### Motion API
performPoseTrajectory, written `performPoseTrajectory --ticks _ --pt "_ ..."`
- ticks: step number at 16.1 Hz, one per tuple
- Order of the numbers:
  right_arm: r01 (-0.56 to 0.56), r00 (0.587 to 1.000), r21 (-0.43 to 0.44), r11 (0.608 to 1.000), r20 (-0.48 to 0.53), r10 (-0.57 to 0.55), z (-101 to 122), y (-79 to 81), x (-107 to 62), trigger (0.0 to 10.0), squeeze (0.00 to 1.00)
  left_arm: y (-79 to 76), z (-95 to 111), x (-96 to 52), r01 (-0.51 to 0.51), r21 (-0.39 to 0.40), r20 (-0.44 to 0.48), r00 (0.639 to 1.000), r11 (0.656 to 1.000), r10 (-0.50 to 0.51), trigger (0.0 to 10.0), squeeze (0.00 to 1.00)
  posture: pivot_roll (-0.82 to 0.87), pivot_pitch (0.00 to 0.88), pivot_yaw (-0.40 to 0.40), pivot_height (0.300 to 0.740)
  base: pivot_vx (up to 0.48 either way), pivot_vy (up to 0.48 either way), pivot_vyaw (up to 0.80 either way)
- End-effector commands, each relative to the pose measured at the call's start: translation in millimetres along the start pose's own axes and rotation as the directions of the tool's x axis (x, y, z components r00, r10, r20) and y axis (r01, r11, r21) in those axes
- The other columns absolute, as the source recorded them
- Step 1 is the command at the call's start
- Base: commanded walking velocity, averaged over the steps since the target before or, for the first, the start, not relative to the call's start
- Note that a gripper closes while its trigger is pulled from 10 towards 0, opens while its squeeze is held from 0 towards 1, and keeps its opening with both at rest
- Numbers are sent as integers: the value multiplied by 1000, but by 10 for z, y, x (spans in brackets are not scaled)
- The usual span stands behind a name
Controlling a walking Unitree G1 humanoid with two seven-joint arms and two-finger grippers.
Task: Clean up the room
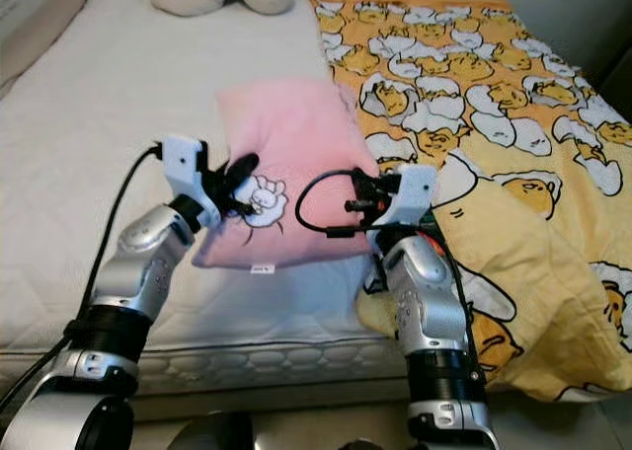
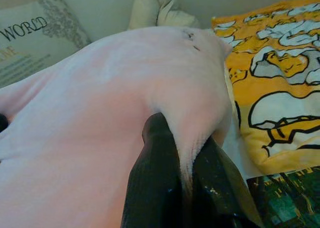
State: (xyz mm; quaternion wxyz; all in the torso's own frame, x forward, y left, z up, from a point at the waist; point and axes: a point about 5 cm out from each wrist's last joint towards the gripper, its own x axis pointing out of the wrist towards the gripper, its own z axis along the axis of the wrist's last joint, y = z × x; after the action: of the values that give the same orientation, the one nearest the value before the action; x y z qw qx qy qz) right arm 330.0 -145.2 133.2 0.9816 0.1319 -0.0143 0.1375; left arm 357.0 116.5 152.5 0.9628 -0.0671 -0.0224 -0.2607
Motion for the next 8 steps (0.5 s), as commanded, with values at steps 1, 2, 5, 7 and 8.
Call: performPoseTrajectory --ticks 1,2,5,7,8 --pt "67 997 -34 997 45 -66 41 -136 -32 0 0 103 124 8 -60 44 50 997 997 58 0 0 -40 0 -4 740 0 480 0" --pt "52 998 -71 996 39 -49 10 -134 -23 0 0 106 79 17 -100 31 42 994 994 99 0 0 -43 0 -1 740 0 480 0" --pt "55 998 -64 996 23 -54 -11 -176 12 0 0 -29 -60 10 -96 17 16 995 995 96 0 0 -39 0 -6 740 0 480 206" --pt "42 999 -67 997 19 -40 -21 -185 39 0 0 -131 -151 17 -91 -19 0 996 996 91 0 0 -25 0 -15 740 0 480 491" --pt "34 999 -74 997 14 -33 -31 -189 46 0 0 -154 -160 23 -93 -20 0 996 995 93 0 0 -22 0 -17 740 0 480 456"
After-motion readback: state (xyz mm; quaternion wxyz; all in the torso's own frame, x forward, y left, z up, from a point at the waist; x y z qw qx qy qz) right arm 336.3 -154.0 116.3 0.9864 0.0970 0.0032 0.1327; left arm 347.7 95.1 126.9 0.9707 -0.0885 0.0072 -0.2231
